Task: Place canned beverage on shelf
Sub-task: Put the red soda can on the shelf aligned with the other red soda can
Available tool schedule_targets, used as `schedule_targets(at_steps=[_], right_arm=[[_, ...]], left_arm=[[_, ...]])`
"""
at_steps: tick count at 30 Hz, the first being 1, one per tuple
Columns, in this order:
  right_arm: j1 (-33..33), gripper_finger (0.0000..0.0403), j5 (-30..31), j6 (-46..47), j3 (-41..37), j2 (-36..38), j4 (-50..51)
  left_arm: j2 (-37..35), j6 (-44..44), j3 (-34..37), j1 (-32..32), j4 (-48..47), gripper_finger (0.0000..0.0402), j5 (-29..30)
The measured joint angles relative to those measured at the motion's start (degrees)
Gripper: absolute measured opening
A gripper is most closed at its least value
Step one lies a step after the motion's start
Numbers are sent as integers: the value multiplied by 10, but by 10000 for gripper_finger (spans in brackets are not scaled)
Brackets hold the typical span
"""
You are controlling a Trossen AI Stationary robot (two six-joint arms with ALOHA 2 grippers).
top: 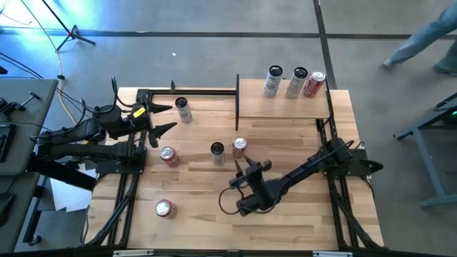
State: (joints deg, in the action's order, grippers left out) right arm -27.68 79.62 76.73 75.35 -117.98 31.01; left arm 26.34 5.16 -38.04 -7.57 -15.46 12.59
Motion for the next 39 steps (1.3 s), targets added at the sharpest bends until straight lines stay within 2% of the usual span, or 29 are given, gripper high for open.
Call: schedule_targets(at_steps=[5, 9, 12, 20, 29, 33, 39], right_arm=[[-19, 177, 21, 84, 0, 1, 15], [-31, 177, 1, 123, 0, 1, -18], [-37, 177, -18, 117, 0, 2, -24], [-38, 177, -18, 107, 0, 2, -52], [-54, 177, 54, 66, 0, 2, -57], [-52, 177, 67, 48, 0, 2, -57], [-32, 177, 18, 42, 0, 2, -56]], left_arm=[[0, 0, 0, 0, 1, 280, 0], [0, 0, 0, 0, 1, 280, 0], [0, 0, 0, 0, 1, 280, 0], [0, 0, 0, 0, 0, 280, 0], [0, 0, 0, 0, 0, 280, 0], [0, 0, 0, 0, 0, 280, 0], [0, 0, 0, 0, 1, 280, 0]])
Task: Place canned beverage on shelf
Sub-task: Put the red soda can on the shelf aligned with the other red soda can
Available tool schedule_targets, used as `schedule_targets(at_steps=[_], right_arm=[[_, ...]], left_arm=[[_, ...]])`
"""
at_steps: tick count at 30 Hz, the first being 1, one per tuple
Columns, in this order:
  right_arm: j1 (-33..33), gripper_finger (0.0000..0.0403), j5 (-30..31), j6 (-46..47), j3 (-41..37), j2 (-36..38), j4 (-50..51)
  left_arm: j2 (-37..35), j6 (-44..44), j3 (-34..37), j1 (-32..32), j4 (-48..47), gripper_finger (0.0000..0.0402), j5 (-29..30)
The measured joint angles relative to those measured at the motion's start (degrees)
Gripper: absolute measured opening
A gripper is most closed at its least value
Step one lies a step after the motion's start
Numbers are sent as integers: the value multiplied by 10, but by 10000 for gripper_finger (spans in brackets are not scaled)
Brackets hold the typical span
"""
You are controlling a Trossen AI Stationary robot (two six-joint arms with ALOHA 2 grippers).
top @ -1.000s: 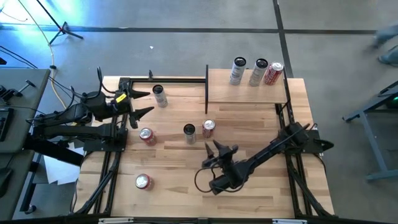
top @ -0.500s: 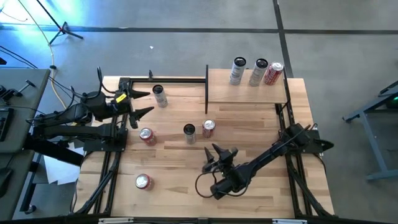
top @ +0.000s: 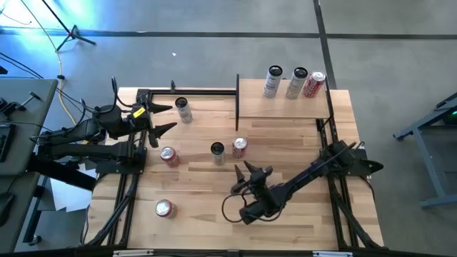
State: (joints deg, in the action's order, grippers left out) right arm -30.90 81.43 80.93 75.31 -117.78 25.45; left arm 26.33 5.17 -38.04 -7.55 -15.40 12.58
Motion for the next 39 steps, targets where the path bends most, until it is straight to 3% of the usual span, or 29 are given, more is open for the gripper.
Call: schedule_targets(at_steps=[3, 19, 27, 39], right_arm=[[8, 177, -42, -25, 0, -6, -1], [57, 199, -14, -9, 0, -42, -38], [78, 208, -68, -8, 0, -46, -40], [79, 213, -66, 137, 0, -90, -37]], left_arm=[[0, 0, 0, 0, 0, 280, 0], [0, 0, 0, 0, 0, 280, 0], [0, 0, 0, 0, 0, 280, 0], [0, 0, 0, 0, 0, 280, 0]])
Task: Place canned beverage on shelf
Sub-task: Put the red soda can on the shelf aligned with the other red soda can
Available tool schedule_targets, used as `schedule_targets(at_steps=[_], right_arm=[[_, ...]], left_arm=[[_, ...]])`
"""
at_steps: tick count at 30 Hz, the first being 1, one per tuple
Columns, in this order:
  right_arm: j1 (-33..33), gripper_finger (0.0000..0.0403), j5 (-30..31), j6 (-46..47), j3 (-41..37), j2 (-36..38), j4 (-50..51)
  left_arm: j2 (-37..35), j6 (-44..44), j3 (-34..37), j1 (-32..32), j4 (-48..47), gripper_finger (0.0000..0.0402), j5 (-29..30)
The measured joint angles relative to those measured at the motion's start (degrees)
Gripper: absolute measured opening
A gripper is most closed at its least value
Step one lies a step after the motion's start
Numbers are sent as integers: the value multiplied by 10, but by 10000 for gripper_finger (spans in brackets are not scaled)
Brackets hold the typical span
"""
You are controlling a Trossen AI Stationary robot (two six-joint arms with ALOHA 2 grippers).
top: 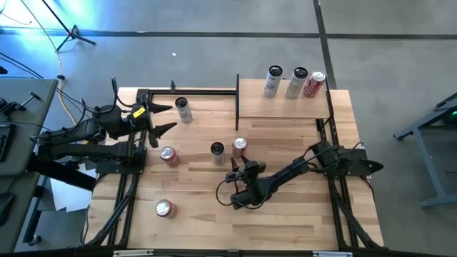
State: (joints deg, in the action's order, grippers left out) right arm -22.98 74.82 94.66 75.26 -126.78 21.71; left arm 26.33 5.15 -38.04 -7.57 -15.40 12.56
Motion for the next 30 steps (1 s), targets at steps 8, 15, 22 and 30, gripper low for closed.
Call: schedule_targets(at_steps=[8, 15, 22, 30], right_arm=[[8, 213, 43, -36, 0, 0, 4], [5, 213, 95, -71, 0, 0, 0], [5, 213, 111, -77, 0, 0, -2], [8, 220, 130, -108, 0, 0, -2]], left_arm=[[0, 0, 0, 0, 0, 280, 0], [0, 0, 0, 0, 0, 280, 0], [0, 0, 0, 0, 0, 280, 0], [0, 0, 0, 0, 0, 280, 0]])
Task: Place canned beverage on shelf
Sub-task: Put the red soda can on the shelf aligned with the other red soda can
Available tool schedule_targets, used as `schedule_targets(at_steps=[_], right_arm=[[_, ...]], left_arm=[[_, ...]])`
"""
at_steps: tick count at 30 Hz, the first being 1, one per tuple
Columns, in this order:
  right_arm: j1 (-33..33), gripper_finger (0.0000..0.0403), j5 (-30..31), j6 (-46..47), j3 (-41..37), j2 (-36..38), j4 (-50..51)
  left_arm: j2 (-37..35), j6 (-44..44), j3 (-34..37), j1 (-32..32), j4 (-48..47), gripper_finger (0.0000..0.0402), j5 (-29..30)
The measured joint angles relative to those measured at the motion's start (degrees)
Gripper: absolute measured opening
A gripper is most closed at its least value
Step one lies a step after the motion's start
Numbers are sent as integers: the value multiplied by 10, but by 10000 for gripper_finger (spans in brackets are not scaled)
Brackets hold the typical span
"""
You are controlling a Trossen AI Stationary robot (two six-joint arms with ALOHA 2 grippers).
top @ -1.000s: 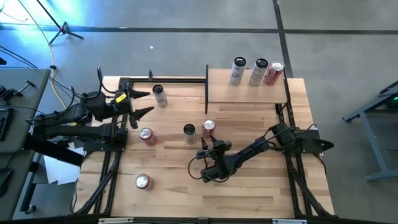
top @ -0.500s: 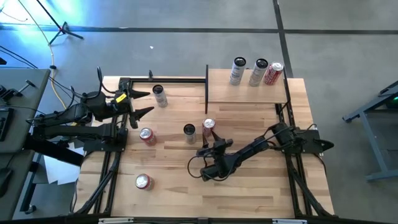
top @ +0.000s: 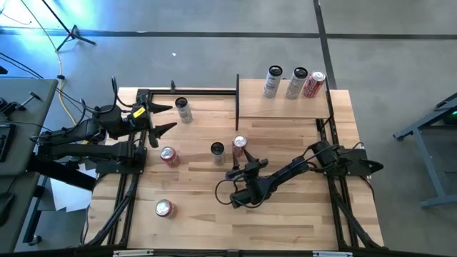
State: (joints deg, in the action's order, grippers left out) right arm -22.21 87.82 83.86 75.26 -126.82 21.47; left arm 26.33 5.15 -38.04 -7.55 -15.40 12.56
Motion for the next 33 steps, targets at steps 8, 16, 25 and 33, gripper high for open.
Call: schedule_targets(at_steps=[8, 16, 25, 33], right_arm=[[6, 279, 0, -34, 0, 0, 0], [6, 376, 2, -49, 0, 0, 0], [24, 399, 10, -46, 0, 0, 0], [56, 400, 0, -44, 0, 0, -9]], left_arm=[[0, 0, 0, 0, 0, 280, 0], [0, 0, 0, 0, 0, 280, 0], [0, 0, 0, 0, 0, 280, 0], [0, 0, 0, 0, 0, 280, 0]])
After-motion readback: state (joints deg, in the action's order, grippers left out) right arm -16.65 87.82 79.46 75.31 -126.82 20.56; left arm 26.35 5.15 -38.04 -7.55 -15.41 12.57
